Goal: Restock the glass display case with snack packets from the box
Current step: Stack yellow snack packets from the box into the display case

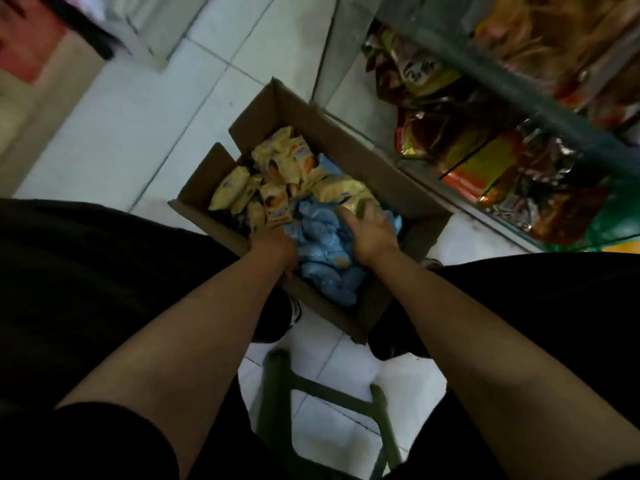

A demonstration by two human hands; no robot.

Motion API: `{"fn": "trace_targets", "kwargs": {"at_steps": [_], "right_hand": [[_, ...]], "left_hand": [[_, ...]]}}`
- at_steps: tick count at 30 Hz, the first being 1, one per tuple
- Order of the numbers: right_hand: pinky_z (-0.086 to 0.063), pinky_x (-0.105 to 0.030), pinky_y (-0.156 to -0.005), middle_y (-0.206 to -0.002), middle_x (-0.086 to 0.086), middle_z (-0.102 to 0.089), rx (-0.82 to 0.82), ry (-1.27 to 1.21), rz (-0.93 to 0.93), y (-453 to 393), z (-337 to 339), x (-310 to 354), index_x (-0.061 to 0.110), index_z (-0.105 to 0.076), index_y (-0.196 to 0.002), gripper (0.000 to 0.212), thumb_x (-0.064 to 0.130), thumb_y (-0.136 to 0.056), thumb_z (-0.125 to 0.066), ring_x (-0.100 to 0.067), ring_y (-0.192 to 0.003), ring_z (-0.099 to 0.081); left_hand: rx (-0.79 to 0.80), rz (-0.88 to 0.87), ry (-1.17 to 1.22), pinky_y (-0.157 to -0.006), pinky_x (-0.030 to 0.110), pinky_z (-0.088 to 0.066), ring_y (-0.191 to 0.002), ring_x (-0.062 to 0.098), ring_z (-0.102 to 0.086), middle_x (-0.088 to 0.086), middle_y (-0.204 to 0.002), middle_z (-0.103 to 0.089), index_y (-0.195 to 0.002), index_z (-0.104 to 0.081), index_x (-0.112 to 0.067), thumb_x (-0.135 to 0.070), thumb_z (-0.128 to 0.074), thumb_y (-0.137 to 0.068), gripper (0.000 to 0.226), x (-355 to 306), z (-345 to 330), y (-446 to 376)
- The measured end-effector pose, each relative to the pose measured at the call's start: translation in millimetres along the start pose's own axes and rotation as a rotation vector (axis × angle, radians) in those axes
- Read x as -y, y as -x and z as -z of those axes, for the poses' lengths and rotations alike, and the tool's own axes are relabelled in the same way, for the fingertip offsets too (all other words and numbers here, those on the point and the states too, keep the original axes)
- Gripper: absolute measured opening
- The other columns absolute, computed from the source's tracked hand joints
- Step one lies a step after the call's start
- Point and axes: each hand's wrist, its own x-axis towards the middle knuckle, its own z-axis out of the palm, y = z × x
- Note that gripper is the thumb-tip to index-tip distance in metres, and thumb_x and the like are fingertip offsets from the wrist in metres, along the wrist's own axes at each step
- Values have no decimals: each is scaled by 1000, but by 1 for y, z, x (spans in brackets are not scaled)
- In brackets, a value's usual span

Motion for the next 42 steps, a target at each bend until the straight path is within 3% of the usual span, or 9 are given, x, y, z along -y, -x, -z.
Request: {"fn": "trace_targets", "kwargs": {"at_steps": [5,9,14,18,26,31,35,39,42], "right_hand": [[-32,-50,-104,-156,-25,9,132,11,-27,-37,-2,5,48,-7,-149,80,20,-92,-55,-47,-138,-17],[-42,-46,-95,-155,-25,13,93,24,-30,-50,-6,6,48,-5,-148,83,20,-90,-58,-45,-127,-39],[-45,-41,-75,-153,-21,-10,50,-29,-53,-57,-2,5,30,-27,-139,65,11,-86,-59,-43,-105,-56],[-45,-41,-65,-136,-17,-34,-31,-53,-25,-53,2,-1,18,-37,-129,53,4,-82,-59,-44,-93,-59],[-42,-30,-65,-98,1,-59,-216,-644,-44,-19,36,6,23,-47,-112,35,24,-81,-63,-20,-83,-55],[-46,-24,-66,-97,4,-64,-335,-1191,-260,15,96,6,24,-63,-111,34,25,-78,-71,-10,-82,-59],[-40,-22,-49,-73,0,-62,-298,-1400,-205,73,150,5,22,-63,-86,10,31,-86,-61,-12,-57,-56],[-53,-40,-75,-88,-8,-67,-210,-1574,-60,140,197,29,17,-63,-98,31,35,-73,-63,-25,-80,-65],[-55,-38,-72,-89,-13,-62,-267,-1686,22,192,236,43,11,-57,-104,39,32,-71,-59,-28,-75,-64]], "left_hand": [[183,104,-103,-108,48,-33,-134,32,-38,8,-147,-39,-148,-29,-27,-54,-68,-76,86,-1,1,-20],[223,139,-101,-101,47,-38,-127,33,-43,9,-143,-42,-144,-35,-18,-53,-56,-89,69,-9,11,-24],[172,98,-209,-67,31,-42,-89,21,-55,3,-106,-57,-129,-52,-17,-51,-56,-90,53,-13,20,-26],[105,17,-176,-90,34,-46,-118,21,-54,1,-128,-56,-132,-51,-18,-51,-64,-84,59,-13,14,-27],[276,22,1195,-68,30,-47,-74,23,-57,9,-88,-60,-93,-58,-13,-31,-57,-93,18,6,20,-16],[222,-72,1870,-64,30,-52,-77,20,-62,5,-89,-66,-105,-59,-14,-31,-51,-95,21,7,42,26],[209,-352,2108,-77,37,-52,-84,25,-63,7,-101,-64,-107,-61,-18,-22,-48,-85,26,9,52,80],[209,-666,2165,-93,58,-47,-106,33,-60,14,-126,-58,-132,-56,-15,-33,-56,-84,52,2,75,148],[79,-719,2125,-79,44,-56,-96,26,-66,9,-109,-68,-111,-69,-17,-47,-61,-81,43,-14,100,212]]}}
